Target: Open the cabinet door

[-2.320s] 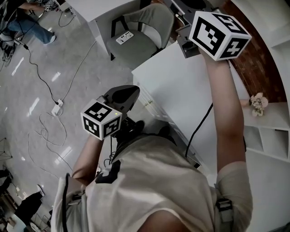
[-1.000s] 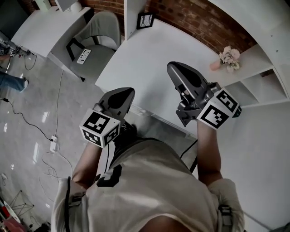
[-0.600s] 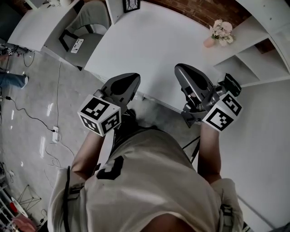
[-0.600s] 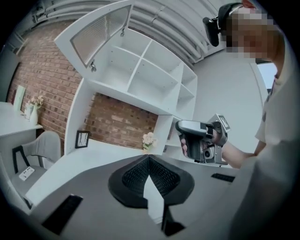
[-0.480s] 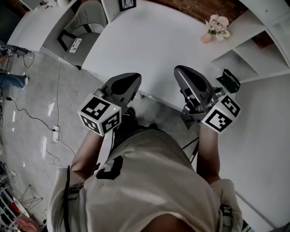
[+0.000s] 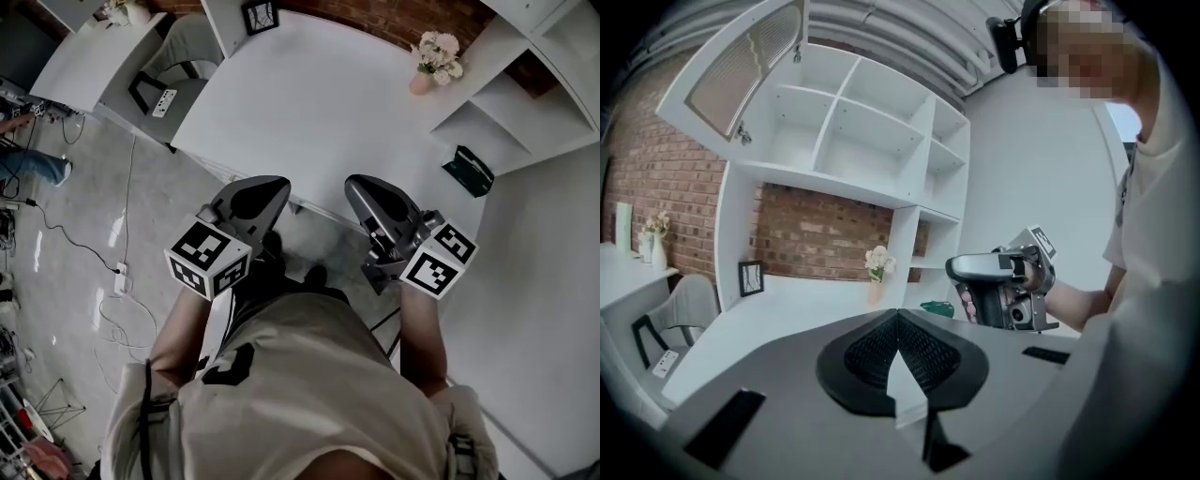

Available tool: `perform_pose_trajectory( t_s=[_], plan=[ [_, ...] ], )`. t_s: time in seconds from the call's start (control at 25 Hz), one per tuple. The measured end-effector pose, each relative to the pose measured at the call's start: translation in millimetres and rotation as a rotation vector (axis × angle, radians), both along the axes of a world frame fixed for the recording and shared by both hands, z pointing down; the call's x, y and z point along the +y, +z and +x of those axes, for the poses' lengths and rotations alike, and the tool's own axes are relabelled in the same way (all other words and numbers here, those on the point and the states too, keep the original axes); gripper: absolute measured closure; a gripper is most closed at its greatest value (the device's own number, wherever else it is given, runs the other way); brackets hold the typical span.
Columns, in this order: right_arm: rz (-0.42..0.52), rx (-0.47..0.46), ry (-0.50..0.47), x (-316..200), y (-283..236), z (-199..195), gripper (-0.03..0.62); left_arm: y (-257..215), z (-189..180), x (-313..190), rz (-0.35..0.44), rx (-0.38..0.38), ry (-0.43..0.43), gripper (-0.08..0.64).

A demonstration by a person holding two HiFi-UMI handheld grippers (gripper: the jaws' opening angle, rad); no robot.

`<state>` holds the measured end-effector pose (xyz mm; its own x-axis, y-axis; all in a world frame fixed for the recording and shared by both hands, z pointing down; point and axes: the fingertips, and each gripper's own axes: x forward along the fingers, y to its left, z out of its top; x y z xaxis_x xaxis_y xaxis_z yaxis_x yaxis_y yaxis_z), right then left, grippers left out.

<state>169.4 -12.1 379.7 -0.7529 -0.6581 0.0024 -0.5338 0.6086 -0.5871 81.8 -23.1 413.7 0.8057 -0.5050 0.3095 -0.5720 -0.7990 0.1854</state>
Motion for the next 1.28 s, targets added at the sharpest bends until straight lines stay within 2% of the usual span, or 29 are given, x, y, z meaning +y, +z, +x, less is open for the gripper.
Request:
perform_pose_trajectory(
  t_s=[0.12,0.32,0.64,0.8,1.28],
  plan=[
    [-0.044,-0.008,-0.032,2,15,-2,0.565,6,-10,1,-0.012,-0.031,-0.036,0.545],
    [-0.064,0.015,-0.074,2,17,-20,0.565,11,-37,1,-0.049,-0.029,-0.099,0.545],
    [-0.035,0.079,-0.096,0,12,-72,0.565,0,-81,-7,-0.016,0.004,-0.098,0.545],
    [-0.045,0.101,-0.099,-3,15,-87,0.565,2,-90,-9,-0.015,0.005,-0.073,0.545],
    [-0.061,0.095,-0.139,-5,25,-121,0.565,5,-125,-21,-0.011,-0.003,-0.107,0.545]
  ],
)
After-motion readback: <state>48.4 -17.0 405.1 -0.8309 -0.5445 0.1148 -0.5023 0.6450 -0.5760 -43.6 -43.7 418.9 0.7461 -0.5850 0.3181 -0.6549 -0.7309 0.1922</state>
